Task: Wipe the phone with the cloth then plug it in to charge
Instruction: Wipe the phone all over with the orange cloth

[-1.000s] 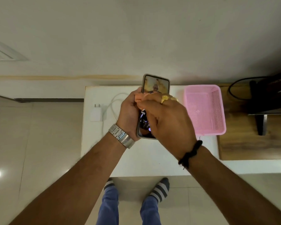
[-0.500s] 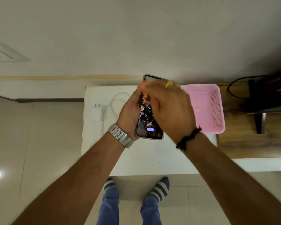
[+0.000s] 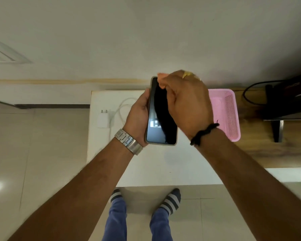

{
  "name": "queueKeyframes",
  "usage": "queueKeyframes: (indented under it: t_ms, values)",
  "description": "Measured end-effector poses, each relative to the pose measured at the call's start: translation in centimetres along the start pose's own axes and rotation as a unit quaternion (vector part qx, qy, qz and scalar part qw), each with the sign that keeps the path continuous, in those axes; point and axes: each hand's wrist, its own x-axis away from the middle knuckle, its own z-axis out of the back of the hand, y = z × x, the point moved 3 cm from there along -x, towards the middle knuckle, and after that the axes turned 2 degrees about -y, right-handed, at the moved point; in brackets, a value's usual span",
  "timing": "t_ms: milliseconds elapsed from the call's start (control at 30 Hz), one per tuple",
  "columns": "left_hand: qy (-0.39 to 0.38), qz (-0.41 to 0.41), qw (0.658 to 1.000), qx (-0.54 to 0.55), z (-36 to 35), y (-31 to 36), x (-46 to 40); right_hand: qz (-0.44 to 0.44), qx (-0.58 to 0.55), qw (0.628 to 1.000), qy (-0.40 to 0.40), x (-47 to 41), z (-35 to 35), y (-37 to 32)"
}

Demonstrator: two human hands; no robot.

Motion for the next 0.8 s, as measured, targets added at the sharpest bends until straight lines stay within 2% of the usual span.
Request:
queueKeyframes:
  t_ms: [100, 167, 300, 433, 533, 700, 800]
  values:
    - [0.016, 0.0, 1.0, 0.014, 0.0, 1.0, 0.0, 0.006, -0.051, 0.998, -0.045, 4.3, -0.5, -1.9]
    - [0.02, 0.002, 1.0, 0.006, 0.1, 0.7, 0.1, 0.041, -0.029, 0.995, -0.084, 5.4, -0.6, -2.4]
    - [-0.013, 0.008, 1.0, 0.012, -0.5, -0.1, 0.4, 0.018, 0.016, 1.0, -0.005, 0.1, 0.7, 0.1]
    - [0.007, -0.009, 1.0, 0.013, -0.3, 1.5, 0.3, 0.01, 0.019, 1.0, -0.002, 2.3, 0.3, -0.7]
    - [0.033, 0.0, 0.999, 0.002, 0.1, 1.4, 0.4, 0.047, 0.004, 0.997, -0.061, 5.7, 0.2, -1.9]
    - [0.034, 0.007, 0.999, -0.012, 0.0, 0.3, 0.5, 0.004, 0.015, 1.0, 0.008, -0.5, 0.7, 1.1]
    - [0.05, -0.006, 0.999, 0.0, 0.3, 1.2, 0.1, 0.007, 0.026, 1.0, 0.015, 0.6, -0.1, 0.7]
